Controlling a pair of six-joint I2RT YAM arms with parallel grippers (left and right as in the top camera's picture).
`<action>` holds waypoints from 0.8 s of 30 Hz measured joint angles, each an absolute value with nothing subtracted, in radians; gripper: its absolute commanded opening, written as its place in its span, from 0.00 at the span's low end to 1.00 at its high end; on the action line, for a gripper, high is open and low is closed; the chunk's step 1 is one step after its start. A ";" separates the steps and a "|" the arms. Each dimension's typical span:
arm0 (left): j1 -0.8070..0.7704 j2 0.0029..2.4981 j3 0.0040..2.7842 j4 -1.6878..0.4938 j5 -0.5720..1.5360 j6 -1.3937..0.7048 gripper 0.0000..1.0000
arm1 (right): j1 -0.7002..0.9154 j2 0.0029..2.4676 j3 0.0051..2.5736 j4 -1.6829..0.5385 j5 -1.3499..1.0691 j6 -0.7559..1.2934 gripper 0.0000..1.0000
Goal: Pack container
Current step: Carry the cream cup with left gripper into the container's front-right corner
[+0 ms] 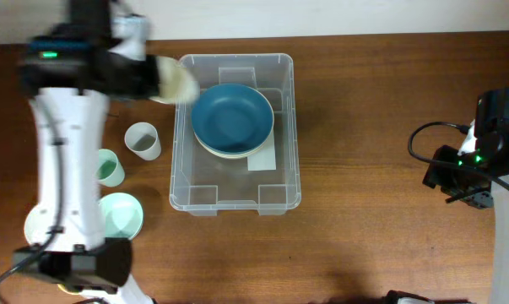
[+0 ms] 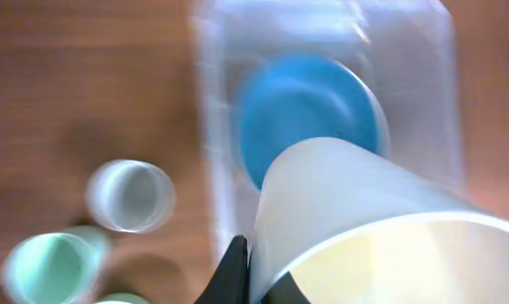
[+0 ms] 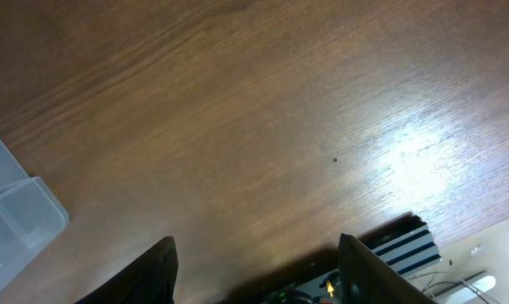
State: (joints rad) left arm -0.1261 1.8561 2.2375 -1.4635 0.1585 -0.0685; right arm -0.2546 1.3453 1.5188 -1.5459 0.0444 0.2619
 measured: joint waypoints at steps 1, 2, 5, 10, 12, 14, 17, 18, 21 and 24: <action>-0.175 1.861 2.238 -1.473 0.158 -0.068 0.01 | -0.255 1.345 1.519 -1.546 0.044 0.262 0.57; -0.223 1.867 2.238 -1.480 0.158 -0.068 0.01 | -0.255 1.345 1.519 -1.546 0.044 0.262 0.57; -0.343 1.882 2.237 -1.503 0.156 -0.069 0.01 | -0.255 1.345 1.519 -1.546 0.044 0.262 0.57; -0.484 1.896 2.201 -1.550 0.118 -0.079 0.01 | -0.255 1.345 1.519 -1.546 0.044 0.261 0.57; -0.519 1.898 2.170 -1.544 0.111 -0.083 0.00 | -0.255 1.345 1.519 -1.546 0.044 0.261 0.57; -0.545 1.900 2.129 -1.520 0.104 -0.093 0.01 | -0.255 1.345 1.518 -1.546 0.044 0.262 0.57; -0.562 1.900 2.061 -1.490 0.097 -0.100 0.01 | -0.255 1.345 1.518 -1.546 0.044 0.262 0.57; -0.565 1.900 2.033 -1.476 0.097 -0.102 0.01 | -0.255 1.345 1.518 -1.546 0.044 0.262 0.57; -0.567 1.902 1.953 -1.422 0.097 -0.106 0.00 | -0.255 1.345 1.518 -1.546 0.044 0.262 0.57; -0.567 1.902 1.868 -1.345 0.097 -0.109 0.01 | -0.255 1.345 1.518 -1.546 0.044 0.262 0.57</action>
State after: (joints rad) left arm -0.5674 1.9022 1.8675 -1.3445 0.0967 -0.1093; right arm -0.2546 1.3453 1.5181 -1.5463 0.0437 0.2619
